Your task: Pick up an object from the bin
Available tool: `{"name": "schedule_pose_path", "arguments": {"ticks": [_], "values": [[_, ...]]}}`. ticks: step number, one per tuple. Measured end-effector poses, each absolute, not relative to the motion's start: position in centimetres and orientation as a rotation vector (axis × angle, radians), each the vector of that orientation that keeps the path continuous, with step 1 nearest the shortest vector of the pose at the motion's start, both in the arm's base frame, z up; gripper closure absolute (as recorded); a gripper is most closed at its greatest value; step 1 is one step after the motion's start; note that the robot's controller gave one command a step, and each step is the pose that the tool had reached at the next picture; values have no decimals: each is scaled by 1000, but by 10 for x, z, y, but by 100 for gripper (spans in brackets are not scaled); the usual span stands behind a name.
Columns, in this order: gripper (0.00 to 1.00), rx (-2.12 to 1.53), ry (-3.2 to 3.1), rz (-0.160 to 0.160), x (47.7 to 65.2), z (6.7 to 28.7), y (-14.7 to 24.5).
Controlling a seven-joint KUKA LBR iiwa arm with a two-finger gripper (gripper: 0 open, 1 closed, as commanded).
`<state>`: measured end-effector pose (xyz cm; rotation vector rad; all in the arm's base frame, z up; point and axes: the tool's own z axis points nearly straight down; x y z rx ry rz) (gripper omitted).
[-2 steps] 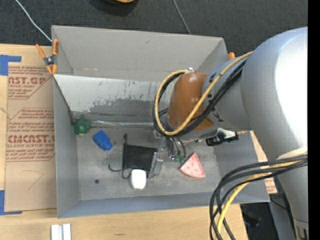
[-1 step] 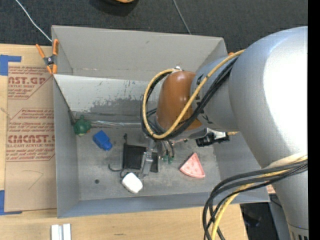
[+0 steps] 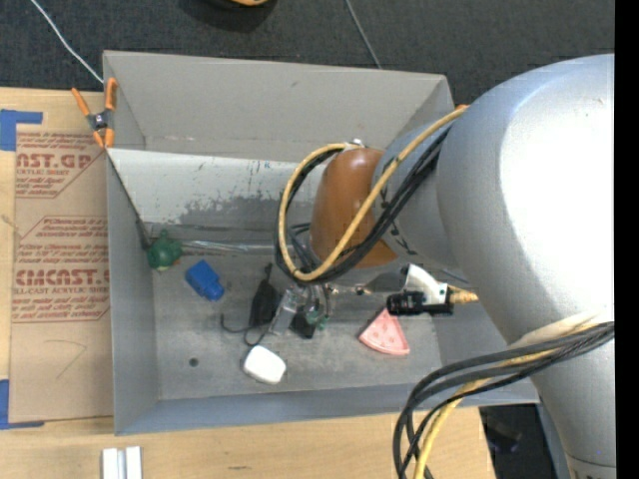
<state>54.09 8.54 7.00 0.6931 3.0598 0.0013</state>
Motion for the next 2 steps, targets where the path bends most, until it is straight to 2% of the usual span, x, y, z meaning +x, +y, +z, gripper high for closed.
{"name": "schedule_pose_path", "arguments": {"ticks": [2], "values": [[100, 699, 3058, 0, 539, 70, 74]]}}
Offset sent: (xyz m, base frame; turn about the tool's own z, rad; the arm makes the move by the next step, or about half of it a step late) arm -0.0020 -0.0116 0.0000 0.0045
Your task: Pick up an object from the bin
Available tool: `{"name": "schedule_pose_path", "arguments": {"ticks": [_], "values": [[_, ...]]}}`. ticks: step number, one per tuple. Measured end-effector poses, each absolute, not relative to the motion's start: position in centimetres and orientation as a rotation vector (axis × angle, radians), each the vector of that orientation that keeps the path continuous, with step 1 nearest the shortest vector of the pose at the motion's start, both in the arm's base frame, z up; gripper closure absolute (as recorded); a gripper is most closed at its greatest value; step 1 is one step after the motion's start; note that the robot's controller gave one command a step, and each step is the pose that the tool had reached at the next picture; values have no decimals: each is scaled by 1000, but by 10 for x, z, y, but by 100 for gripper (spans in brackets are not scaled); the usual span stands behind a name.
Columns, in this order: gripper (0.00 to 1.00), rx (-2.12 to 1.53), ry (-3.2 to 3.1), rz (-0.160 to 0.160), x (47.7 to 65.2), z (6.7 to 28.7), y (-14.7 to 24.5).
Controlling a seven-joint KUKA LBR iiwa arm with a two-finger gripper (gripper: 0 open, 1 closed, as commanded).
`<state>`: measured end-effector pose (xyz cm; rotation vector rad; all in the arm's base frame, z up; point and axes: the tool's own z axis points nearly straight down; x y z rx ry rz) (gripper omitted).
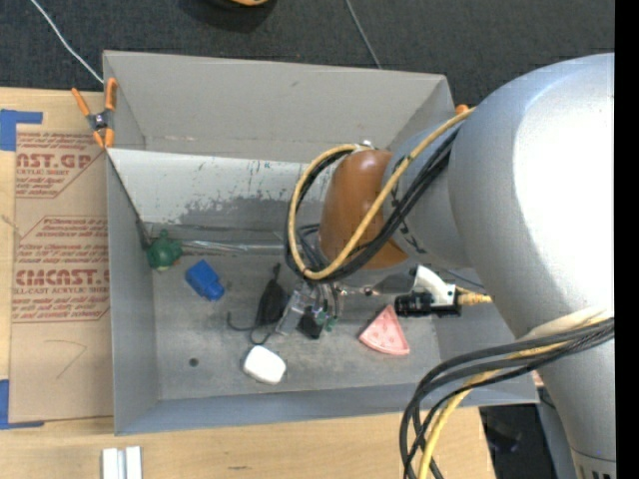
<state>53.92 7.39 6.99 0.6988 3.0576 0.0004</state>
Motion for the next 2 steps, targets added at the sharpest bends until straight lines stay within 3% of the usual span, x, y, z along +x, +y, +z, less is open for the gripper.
{"name": "schedule_pose_path", "arguments": {"ticks": [1, 2], "values": [[100, 678, 3062, -1, 545, 75, 69], [100, 670, 3062, 0, 537, 70, 66]]}}
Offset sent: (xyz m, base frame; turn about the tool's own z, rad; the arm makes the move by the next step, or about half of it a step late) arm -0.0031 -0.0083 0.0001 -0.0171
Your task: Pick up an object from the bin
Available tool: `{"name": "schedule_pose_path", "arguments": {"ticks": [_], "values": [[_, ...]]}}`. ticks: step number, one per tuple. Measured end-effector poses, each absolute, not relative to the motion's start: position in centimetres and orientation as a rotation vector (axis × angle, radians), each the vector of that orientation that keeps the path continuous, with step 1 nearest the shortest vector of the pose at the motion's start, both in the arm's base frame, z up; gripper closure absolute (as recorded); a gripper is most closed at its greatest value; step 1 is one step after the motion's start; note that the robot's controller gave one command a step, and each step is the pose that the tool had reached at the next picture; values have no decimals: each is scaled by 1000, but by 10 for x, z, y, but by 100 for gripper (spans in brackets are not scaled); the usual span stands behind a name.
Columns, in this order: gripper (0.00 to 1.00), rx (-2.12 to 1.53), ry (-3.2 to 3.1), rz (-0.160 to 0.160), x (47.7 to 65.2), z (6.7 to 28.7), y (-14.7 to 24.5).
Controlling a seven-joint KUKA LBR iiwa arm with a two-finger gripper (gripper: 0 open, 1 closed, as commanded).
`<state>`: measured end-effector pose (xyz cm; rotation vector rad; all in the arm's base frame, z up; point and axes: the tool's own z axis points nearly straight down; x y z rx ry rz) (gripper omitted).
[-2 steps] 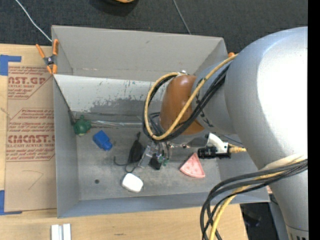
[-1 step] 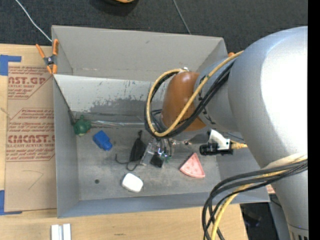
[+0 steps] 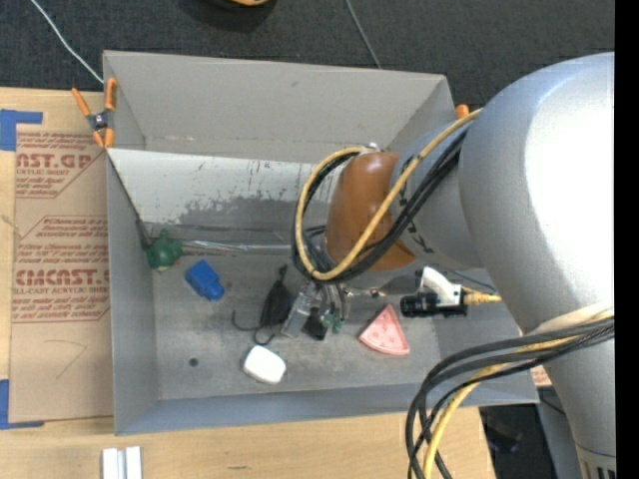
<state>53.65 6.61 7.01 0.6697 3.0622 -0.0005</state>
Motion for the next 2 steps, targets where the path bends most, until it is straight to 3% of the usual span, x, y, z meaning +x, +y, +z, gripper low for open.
{"name": "schedule_pose_path", "arguments": {"ticks": [2], "values": [[100, 682, 3059, 0, 541, 75, 66]]}}
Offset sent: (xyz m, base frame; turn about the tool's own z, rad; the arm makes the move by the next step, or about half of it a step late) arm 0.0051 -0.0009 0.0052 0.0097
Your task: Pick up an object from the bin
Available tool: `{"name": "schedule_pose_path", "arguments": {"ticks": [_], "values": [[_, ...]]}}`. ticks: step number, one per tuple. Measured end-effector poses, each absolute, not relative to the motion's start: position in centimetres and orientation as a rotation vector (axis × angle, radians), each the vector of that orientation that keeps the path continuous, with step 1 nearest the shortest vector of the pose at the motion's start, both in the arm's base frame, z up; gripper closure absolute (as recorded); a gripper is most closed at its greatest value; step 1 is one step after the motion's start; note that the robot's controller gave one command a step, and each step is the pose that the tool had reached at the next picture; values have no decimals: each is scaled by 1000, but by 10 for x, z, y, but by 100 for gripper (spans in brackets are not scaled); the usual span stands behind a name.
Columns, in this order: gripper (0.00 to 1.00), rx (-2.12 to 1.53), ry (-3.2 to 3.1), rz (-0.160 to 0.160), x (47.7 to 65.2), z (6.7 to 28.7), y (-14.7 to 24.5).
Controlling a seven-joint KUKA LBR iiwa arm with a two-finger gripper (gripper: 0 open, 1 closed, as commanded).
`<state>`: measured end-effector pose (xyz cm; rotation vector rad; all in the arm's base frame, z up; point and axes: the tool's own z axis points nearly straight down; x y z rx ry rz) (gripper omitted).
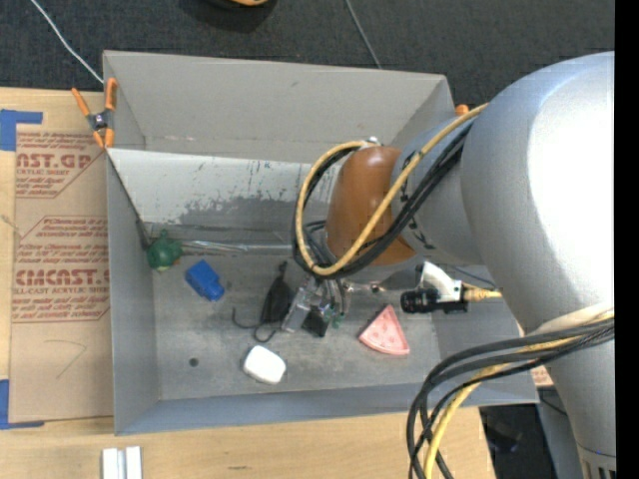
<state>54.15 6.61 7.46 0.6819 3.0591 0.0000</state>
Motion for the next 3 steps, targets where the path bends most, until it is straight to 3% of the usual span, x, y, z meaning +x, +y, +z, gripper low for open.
{"name": "schedule_pose_path", "arguments": {"ticks": [1, 2, 3], "values": [[100, 650, 3065, -2, 528, 70, 65], [100, 691, 3058, 1, 531, 70, 65], [100, 619, 3070, -2, 530, 87, 62]]}}
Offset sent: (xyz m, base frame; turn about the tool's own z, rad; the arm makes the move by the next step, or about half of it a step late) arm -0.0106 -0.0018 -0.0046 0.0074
